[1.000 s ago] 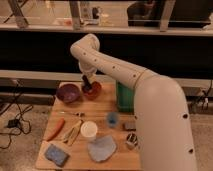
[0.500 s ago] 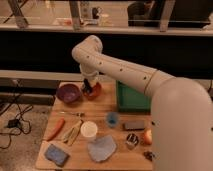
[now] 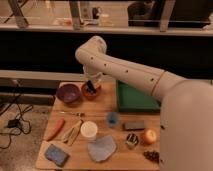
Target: Wipe red bowl with brush
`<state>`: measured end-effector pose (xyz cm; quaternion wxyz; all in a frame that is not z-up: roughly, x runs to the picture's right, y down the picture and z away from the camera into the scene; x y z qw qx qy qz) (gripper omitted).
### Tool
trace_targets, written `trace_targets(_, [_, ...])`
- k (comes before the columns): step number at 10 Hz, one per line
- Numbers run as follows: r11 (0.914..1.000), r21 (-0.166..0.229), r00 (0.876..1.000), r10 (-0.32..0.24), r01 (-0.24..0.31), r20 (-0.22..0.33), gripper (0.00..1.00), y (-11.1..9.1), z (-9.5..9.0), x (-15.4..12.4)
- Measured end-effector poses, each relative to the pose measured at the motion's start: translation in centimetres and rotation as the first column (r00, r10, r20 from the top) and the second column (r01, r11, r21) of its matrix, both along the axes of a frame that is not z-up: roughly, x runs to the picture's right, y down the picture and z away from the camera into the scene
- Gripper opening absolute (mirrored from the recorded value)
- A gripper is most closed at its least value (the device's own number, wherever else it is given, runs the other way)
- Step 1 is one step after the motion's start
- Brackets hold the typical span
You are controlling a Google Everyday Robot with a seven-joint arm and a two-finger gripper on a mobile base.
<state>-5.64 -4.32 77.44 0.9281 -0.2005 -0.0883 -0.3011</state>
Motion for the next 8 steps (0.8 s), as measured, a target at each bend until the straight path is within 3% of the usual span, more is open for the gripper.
trace_targets(4, [0.9999,-0.015,0.999,0.006,-0.007,-0.054,0.0,-1.3,1.9,1.7])
trace_targets(8, [0.9995,-0.03,0.996,-0.015,0.012,-0.087,0.0,-2.7,4.4,1.3])
